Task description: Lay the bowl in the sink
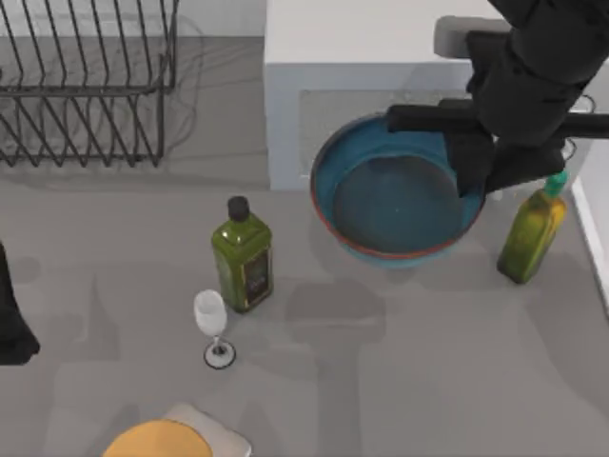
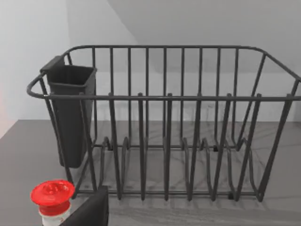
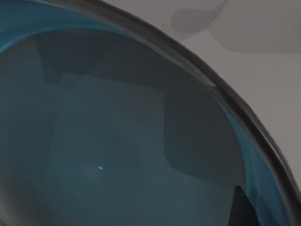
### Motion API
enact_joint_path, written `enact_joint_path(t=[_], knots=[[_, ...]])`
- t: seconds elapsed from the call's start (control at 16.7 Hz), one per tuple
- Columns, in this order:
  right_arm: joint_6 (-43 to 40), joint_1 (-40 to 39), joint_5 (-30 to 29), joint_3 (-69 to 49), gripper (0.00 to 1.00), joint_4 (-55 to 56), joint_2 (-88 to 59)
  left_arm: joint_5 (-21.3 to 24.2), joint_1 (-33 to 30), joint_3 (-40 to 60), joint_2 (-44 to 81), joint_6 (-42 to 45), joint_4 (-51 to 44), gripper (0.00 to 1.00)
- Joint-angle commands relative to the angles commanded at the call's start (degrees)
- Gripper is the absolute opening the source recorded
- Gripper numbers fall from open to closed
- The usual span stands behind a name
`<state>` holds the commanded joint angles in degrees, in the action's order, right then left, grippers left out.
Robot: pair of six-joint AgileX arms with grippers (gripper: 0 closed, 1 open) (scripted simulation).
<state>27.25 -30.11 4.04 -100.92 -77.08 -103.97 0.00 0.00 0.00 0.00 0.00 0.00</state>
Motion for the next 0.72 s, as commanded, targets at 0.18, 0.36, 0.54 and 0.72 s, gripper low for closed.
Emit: enact_joint_path(t=[0.18,0.36,0.54,0.72], knots=[[-4.3,1.2,4.2,-0.3,0.0,8.7,5.1,0.0,0.0,0.0,0.0,0.0,0.0,1.0],[-7.9,4.9,7.2,1.6,0.0,22.0,9.1,0.0,0.0,0.0,0.0,0.0,0.0,1.0],[-11.0,10.4,9.6,7.8,0.0,40.5,12.2,0.0,0.0,0.0,0.0,0.0,0.0,1.0],[-13.5,17.6,12.1,18.0,0.0,62.8,13.9,0.0,0.0,0.0,0.0,0.0,0.0,1.0]])
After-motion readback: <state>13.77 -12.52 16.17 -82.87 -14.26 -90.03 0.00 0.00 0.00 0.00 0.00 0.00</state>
